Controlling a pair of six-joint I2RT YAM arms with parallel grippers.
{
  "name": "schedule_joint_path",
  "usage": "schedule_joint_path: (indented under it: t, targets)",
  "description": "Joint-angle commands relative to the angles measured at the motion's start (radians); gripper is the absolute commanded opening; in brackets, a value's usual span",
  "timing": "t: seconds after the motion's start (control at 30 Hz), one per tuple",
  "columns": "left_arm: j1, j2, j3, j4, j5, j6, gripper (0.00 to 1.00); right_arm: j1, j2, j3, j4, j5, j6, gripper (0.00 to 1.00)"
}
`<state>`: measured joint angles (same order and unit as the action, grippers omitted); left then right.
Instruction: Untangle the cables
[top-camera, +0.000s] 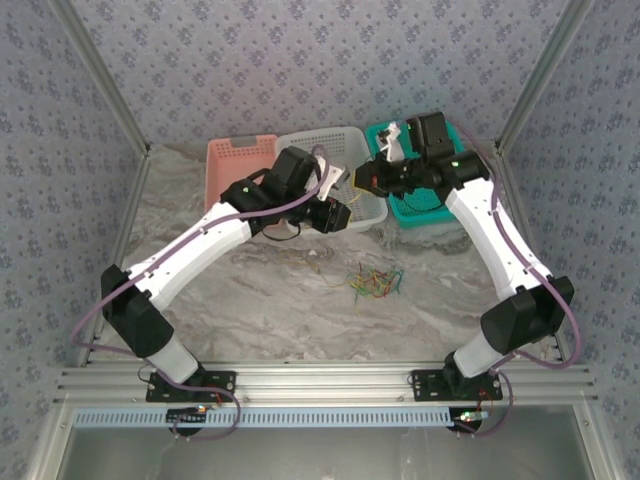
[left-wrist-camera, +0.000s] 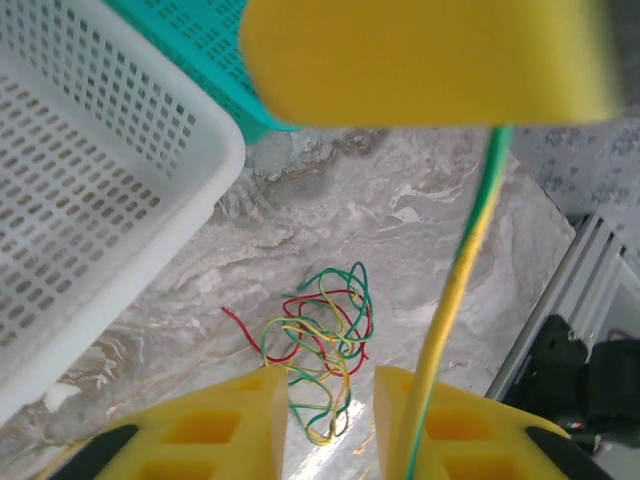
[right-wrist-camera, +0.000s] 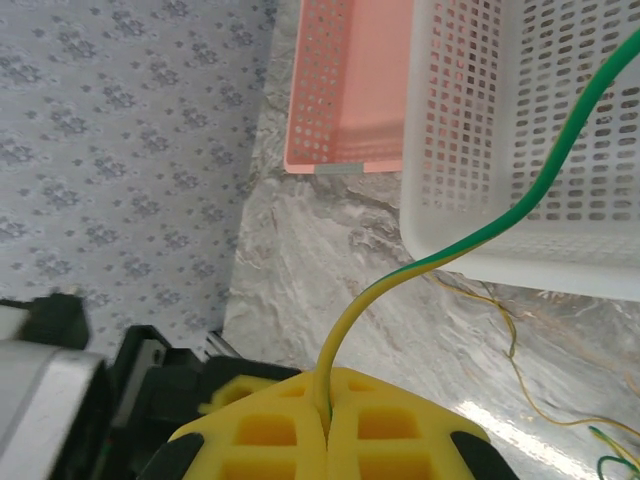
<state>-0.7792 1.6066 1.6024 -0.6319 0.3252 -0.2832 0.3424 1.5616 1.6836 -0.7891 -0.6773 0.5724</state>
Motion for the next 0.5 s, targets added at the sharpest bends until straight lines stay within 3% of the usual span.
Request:
schedule_joint_path:
  t: [0.0, 0.13, 0.17, 0.3, 0.47]
  targets:
    - [-0.003, -0.037, -0.029, 0.061, -0.040, 0.013, 0.01, -0.015, 0.005, 0.000, 0.014, -0.046, 0.035, 0.00]
    - [0.003, -0.098, -0.095, 0.119, -0.041, -0.050, 0.00, -0.024, -0.005, -0.020, 0.023, -0.030, 0.048, 0.00]
    - [0.009, -0.113, -0.112, 0.134, -0.034, -0.072, 0.00, -0.026, -0.010, -0.027, 0.036, -0.031, 0.050, 0.05]
    - [0.068, -0.162, -0.166, 0.167, 0.008, -0.168, 0.00, -0.027, -0.042, -0.039, 0.074, -0.014, 0.083, 0.41]
    - [0.178, -0.222, -0.225, 0.193, 0.096, -0.247, 0.00, -0.054, -0.153, -0.084, 0.138, 0.096, 0.117, 0.62]
